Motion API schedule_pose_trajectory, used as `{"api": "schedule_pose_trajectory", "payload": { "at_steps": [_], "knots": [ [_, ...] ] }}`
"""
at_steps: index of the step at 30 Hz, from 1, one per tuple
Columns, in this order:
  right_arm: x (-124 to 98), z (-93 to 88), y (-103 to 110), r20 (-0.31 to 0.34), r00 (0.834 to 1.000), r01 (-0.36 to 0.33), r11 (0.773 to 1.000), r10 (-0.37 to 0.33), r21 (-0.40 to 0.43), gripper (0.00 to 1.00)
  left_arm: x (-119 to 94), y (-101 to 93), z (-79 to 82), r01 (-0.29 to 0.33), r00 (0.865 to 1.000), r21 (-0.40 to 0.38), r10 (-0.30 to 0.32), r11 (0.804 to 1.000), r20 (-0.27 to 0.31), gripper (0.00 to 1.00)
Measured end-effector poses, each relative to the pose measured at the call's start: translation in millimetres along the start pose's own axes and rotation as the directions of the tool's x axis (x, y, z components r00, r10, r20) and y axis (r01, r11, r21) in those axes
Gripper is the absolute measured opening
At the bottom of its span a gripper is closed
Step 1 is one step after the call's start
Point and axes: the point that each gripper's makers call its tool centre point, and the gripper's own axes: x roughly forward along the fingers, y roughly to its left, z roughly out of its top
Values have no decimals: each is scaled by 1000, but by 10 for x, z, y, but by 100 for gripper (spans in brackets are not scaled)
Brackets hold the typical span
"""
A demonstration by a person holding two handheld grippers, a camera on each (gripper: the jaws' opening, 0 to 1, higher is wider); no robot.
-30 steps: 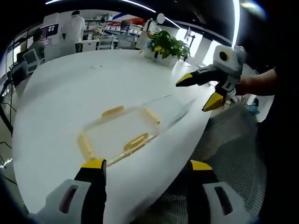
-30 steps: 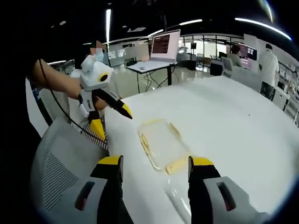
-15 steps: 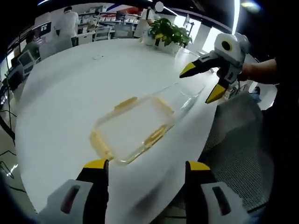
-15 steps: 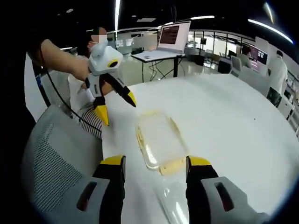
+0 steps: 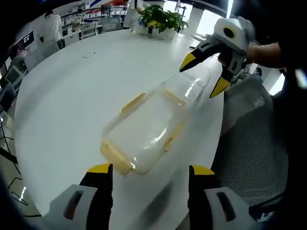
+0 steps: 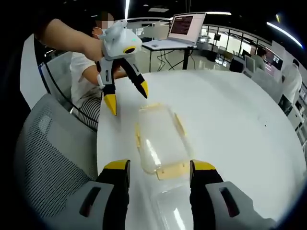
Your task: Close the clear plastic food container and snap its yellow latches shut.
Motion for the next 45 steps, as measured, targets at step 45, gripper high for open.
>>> {"api": "schedule_pose_trajectory", "payload": {
  "at_steps": [45],
  "knots": [
    [539, -472, -186, -400, 917, -124, 957, 10, -262, 42, 245, 537, -23, 121, 961, 550, 42, 826, -273, 49]
  ]
}}
